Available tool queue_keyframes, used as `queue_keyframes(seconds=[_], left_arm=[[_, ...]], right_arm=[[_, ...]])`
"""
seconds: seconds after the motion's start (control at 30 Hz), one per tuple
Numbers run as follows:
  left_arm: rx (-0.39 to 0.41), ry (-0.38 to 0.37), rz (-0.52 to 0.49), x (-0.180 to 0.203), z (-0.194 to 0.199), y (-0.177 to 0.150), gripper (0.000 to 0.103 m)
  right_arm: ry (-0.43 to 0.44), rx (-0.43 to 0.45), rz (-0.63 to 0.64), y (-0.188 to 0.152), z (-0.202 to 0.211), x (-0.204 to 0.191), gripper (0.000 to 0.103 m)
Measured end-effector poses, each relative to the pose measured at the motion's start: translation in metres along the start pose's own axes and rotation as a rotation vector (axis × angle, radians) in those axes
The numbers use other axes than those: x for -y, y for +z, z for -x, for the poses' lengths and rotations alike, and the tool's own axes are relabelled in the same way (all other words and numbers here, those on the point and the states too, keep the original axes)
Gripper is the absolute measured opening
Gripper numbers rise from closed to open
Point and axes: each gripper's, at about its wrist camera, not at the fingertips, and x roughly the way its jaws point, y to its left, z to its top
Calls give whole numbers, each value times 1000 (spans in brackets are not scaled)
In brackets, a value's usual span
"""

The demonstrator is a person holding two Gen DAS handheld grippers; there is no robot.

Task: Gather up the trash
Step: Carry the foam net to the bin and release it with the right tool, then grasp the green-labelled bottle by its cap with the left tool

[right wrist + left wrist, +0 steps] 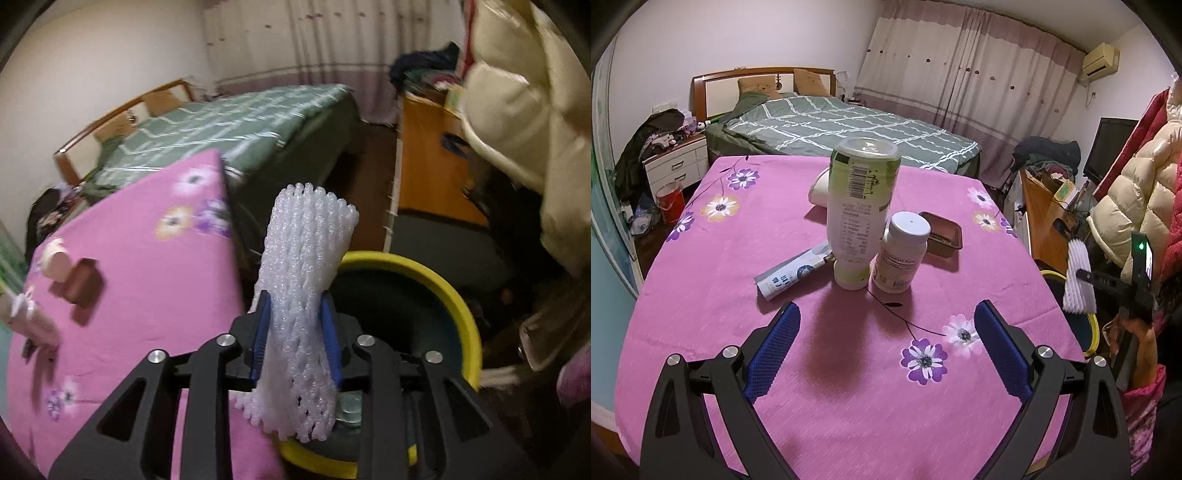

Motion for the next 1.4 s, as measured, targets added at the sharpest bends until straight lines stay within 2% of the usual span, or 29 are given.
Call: queue_keyframes(seconds=[0.03,0.13,0.43,0.87,1.03,1.1,1.4], left_arm=[[0,1,-2,1,-1,1,94],[0,4,-5,3,-3,2,94],[8,17,-11,2,-11,9,94],[87,40,-20,-9,-37,58,94],[86,49,-27,-15,-54,76,93],[81,44,-30,-18,-59,80,87],[53,8,-20,-27,-78,87,71]], right_arm=[[-8,-2,-7,-1,-1,5,36],[-28,-7,-30,-6,-4,17,44],[-72,-2,-46,-11,-9,28,59],[-63,-1,-25,-13,-11,16,60],[-61,0,-24,-13,-11,13,60],[-61,1,-25,-13,-11,14,60],[-61,-3,-15,-16,-9,9,60]])
